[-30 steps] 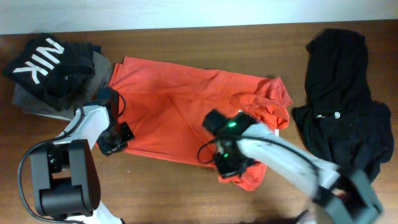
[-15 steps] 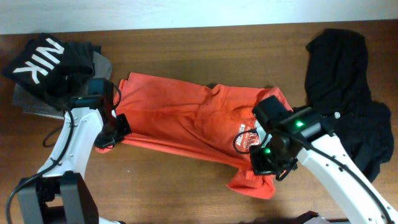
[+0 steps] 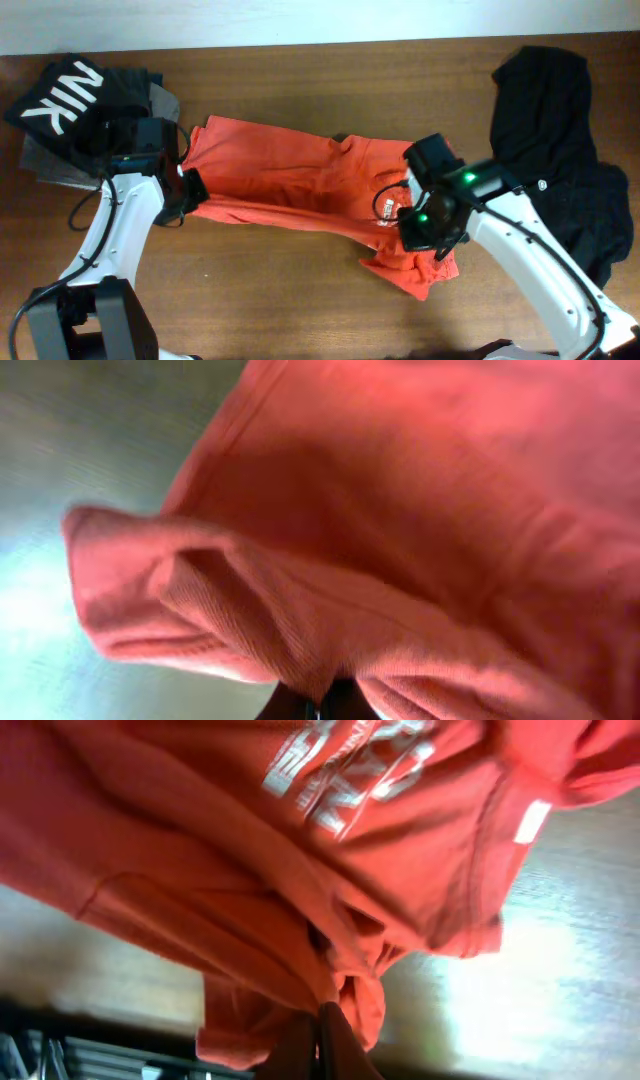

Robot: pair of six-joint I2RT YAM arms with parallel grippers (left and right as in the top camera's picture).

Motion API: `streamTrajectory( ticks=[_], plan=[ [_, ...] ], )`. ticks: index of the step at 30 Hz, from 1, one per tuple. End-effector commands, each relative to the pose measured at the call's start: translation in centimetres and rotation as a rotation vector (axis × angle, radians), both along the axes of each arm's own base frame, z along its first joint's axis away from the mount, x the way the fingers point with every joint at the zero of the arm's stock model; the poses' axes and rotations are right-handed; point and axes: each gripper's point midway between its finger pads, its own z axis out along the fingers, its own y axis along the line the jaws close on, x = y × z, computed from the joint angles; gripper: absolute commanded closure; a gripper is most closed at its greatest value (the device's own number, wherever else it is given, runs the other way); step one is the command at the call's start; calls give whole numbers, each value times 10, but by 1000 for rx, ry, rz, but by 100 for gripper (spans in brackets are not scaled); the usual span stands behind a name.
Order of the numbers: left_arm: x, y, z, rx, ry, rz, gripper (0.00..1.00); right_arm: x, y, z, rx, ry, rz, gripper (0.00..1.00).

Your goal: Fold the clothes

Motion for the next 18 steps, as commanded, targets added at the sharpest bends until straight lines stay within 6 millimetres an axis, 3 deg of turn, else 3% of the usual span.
streamTrajectory(
  ticks=[1, 8, 12, 18],
  plan=[
    [28, 28, 23, 121, -119, 36, 99, 10, -58, -2, -154, -24, -96, 96],
    [72, 8, 46, 122, -308, -10, 99, 36, -81, -9, -107, -65, -151, 96],
    [93, -14, 59, 116, -407, -58, 99, 53, -85, -24, -108, -63, -132, 96],
    [124, -40, 73, 113, -547, -116, 99, 93, -89, -55, -104, -108, -143, 96]
  ],
)
